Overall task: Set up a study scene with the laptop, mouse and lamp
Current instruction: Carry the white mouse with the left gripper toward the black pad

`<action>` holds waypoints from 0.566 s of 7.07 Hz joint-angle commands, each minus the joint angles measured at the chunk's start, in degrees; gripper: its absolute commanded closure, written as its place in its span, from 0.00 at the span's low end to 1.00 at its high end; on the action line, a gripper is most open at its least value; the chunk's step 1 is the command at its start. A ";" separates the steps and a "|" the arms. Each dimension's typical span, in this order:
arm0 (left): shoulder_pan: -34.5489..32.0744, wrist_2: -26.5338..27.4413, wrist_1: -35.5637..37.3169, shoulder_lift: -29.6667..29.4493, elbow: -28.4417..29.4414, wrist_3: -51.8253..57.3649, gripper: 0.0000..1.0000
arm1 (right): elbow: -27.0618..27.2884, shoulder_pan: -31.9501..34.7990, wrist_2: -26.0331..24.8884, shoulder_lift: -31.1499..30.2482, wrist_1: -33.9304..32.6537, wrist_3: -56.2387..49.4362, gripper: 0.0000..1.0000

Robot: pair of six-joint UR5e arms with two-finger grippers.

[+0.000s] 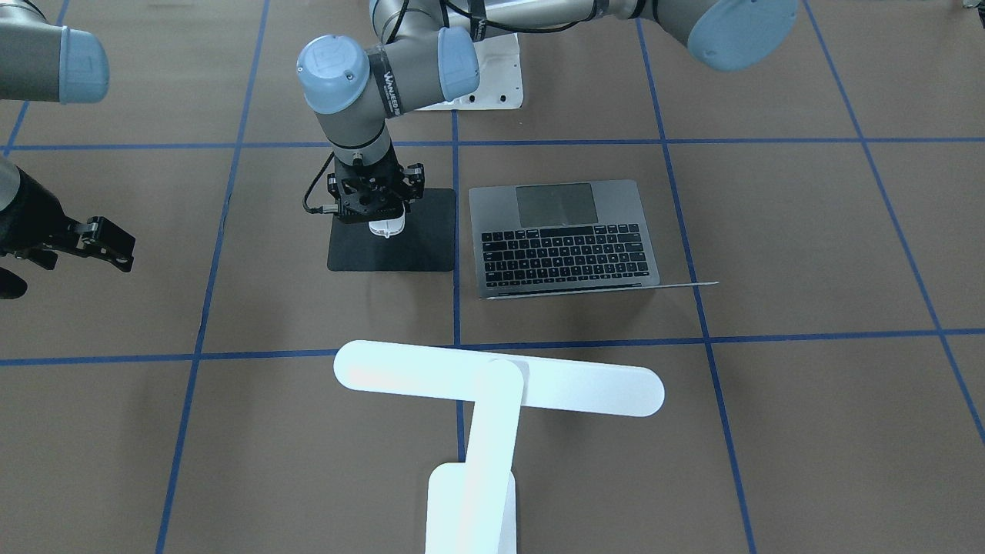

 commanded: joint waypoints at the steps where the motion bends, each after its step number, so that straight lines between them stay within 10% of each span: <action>1: -0.01 -0.47 -0.10 -0.37 2.15 1.09 0.62 | 0.04 0.00 0.00 -0.11 0.12 0.00 0.01; 3: -0.18 -0.65 -0.10 -0.81 2.33 0.74 0.61 | 0.04 0.00 0.00 -0.11 0.21 0.00 0.01; 4: -0.18 -0.65 -0.19 -0.81 2.42 0.74 0.45 | 0.04 0.00 0.00 -0.11 0.21 0.00 0.01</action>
